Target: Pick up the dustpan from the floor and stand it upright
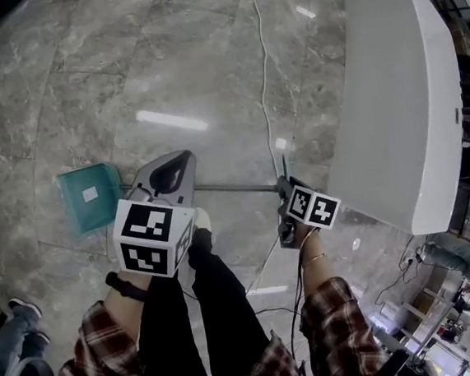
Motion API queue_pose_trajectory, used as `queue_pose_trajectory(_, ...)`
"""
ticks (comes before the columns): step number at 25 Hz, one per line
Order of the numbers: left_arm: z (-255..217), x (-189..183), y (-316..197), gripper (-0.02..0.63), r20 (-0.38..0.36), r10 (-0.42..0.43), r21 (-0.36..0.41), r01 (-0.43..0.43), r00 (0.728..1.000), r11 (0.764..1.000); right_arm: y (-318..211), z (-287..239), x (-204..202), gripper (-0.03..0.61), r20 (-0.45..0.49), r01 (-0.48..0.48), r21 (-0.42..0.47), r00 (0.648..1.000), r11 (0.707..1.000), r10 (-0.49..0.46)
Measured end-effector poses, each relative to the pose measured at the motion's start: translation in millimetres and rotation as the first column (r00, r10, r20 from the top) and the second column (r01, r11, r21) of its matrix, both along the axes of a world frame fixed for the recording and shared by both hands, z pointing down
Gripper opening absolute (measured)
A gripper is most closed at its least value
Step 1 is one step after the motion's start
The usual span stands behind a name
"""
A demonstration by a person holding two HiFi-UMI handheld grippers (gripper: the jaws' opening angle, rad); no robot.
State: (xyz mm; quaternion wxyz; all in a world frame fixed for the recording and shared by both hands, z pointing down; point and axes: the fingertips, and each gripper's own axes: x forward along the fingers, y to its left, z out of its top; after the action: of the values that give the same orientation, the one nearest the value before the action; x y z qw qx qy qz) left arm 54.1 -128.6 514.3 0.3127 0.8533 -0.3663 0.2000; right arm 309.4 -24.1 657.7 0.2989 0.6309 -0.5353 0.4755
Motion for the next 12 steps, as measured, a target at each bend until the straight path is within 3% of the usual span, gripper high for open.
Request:
queue_pose_trajectory(8, -103, -32, 8, 0.011, -0.032, -0.041, 0.038, 0.042, 0.999, 0.998, -13, -98, -71, 0.122, 0.035, 0.128, 0.042, 0.991, 0.991, -0.129)
queue_pose_trajectory(12, -129, -67, 20, 0.011, -0.029, -0.109, 0.045, 0.110, 0.994, 0.993, -20, -136, -129, 0.130, 0.028, 0.250, 0.060, 0.967, 0.966, -0.252)
